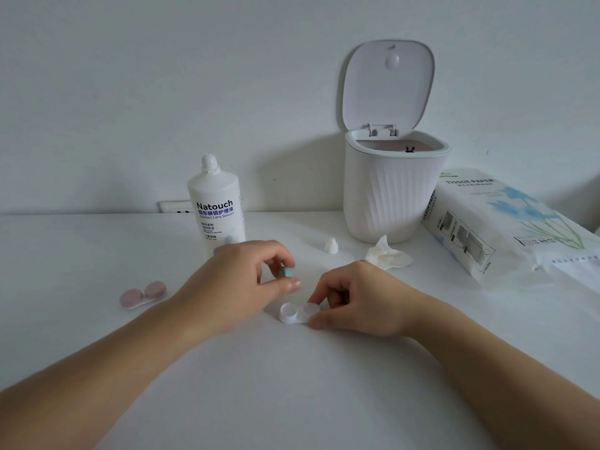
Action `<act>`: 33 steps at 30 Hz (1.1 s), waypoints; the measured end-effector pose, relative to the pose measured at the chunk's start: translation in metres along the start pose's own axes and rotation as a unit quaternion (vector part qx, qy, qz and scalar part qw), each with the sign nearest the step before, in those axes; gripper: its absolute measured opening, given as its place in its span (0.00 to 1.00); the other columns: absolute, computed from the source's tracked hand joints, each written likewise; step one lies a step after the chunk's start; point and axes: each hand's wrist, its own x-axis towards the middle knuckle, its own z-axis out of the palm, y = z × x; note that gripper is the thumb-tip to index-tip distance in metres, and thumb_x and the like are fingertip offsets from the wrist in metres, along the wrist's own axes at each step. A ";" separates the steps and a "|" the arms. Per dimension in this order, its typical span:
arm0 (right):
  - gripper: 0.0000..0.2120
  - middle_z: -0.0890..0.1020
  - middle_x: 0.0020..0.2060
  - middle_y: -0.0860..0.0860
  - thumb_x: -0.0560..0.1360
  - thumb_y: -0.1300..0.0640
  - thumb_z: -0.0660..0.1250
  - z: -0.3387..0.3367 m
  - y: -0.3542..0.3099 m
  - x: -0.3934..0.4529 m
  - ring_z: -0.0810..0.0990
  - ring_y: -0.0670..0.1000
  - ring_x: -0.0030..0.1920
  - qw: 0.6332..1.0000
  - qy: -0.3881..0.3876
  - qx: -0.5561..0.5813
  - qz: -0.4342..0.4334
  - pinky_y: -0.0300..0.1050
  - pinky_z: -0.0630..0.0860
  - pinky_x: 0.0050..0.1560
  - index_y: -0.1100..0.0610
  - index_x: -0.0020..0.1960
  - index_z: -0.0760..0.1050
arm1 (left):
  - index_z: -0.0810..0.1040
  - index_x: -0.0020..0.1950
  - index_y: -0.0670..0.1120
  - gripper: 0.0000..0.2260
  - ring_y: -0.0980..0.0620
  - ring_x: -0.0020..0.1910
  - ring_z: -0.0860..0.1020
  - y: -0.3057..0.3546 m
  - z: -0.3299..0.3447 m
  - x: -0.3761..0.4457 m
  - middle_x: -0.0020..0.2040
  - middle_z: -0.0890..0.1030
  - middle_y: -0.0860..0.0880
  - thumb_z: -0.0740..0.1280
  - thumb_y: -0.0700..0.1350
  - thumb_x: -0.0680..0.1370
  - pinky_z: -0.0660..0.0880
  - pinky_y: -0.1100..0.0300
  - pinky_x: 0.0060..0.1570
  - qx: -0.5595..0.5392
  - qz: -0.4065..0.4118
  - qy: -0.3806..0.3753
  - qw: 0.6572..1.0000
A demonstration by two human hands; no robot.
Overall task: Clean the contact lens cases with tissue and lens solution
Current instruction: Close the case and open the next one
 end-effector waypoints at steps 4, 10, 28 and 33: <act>0.07 0.73 0.25 0.40 0.70 0.49 0.78 -0.001 0.000 -0.001 0.69 0.42 0.27 1.000 -0.002 -0.004 0.001 0.33 0.65 0.30 0.49 0.45 0.84 | 0.76 0.44 0.58 0.13 0.58 0.24 0.68 -0.002 0.003 0.010 0.27 0.74 0.61 0.78 0.56 0.68 0.65 0.67 0.27 0.003 -0.045 0.025 0.999; 0.07 0.74 0.25 0.39 0.70 0.49 0.78 0.000 0.001 0.000 0.70 0.41 0.27 1.000 0.001 0.001 0.007 0.31 0.66 0.31 0.49 0.45 0.84 | 0.79 0.50 0.62 0.07 0.62 0.40 0.77 -0.003 0.013 0.019 0.43 0.80 0.72 0.72 0.59 0.74 0.71 0.60 0.41 0.123 -0.054 -0.035 0.990; 0.06 0.74 0.25 0.40 0.69 0.47 0.77 0.001 0.002 0.000 0.70 0.41 0.27 1.000 0.001 -0.002 -0.006 0.33 0.67 0.31 0.47 0.43 0.83 | 0.78 0.54 0.67 0.17 0.57 0.38 0.76 0.018 -0.004 -0.015 0.51 0.78 0.63 0.66 0.70 0.68 0.77 0.54 0.43 0.043 -0.053 -0.070 0.995; 0.07 0.73 0.26 0.41 0.69 0.46 0.77 0.001 0.003 0.000 0.69 0.42 0.28 1.000 0.003 -0.007 -0.014 0.34 0.66 0.31 0.46 0.45 0.83 | 0.74 0.57 0.67 0.27 0.64 0.43 0.74 0.020 -0.001 -0.031 0.56 0.72 0.70 0.60 0.76 0.63 0.73 0.56 0.45 0.157 -0.096 -0.095 0.978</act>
